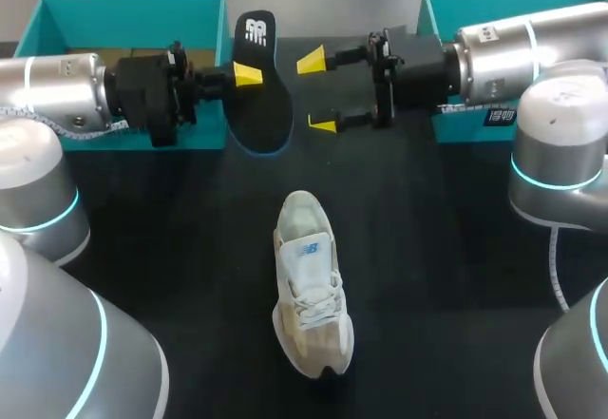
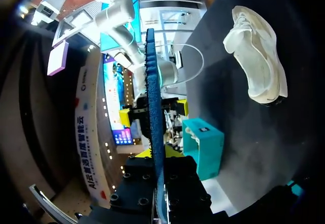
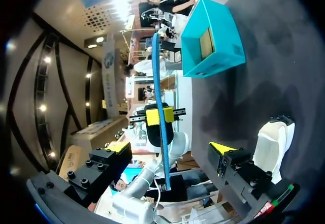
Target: Take the shoe out of the shoebox, open the shoe tongue, remove and reinsert the insole, then place the shoe into the shoebox
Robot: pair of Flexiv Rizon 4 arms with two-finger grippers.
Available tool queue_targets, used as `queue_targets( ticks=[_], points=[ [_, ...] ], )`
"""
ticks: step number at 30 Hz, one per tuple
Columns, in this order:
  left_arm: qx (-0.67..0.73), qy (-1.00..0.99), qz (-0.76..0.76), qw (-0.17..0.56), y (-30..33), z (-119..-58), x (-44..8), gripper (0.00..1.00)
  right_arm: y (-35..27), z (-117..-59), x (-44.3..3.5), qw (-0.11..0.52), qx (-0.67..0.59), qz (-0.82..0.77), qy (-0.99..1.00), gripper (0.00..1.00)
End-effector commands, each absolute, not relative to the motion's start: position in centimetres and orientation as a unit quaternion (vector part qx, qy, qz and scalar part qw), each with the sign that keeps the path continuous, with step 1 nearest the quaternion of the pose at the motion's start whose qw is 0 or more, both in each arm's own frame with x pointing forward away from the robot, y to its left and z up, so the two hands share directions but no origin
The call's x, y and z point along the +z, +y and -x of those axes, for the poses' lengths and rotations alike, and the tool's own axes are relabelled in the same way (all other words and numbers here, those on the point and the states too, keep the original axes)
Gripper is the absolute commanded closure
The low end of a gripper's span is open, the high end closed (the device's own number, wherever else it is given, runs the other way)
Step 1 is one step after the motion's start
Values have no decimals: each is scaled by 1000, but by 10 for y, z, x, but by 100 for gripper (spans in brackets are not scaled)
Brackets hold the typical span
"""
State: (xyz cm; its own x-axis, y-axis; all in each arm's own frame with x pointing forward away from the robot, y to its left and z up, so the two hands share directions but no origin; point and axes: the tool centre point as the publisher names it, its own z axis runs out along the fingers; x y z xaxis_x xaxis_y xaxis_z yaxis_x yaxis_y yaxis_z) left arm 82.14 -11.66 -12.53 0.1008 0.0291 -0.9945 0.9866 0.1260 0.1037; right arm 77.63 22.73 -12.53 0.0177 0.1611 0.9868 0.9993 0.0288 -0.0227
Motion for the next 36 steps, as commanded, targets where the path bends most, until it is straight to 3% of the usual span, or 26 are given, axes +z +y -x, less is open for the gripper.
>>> queue_targets(
  ticks=[1,25,26,30,36],
  points=[
    [-435,506,-499,553,-118,-822,-127,100,234,-778,-121,465,-438,542,-545,0],
    [-449,499,-492,555,-124,-823,-127,100,272,-764,-128,475,-438,485,-589,0],
    [-448,498,-493,555,-124,-824,-127,100,272,-763,-128,476,-438,485,-589,5],
    [-445,498,-495,555,-124,-823,-126,100,275,-761,-128,476,-439,477,-594,51],
    [-447,497,-495,555,-125,-823,-127,100,275,-759,-129,477,-445,469,-595,55]
  ],
)
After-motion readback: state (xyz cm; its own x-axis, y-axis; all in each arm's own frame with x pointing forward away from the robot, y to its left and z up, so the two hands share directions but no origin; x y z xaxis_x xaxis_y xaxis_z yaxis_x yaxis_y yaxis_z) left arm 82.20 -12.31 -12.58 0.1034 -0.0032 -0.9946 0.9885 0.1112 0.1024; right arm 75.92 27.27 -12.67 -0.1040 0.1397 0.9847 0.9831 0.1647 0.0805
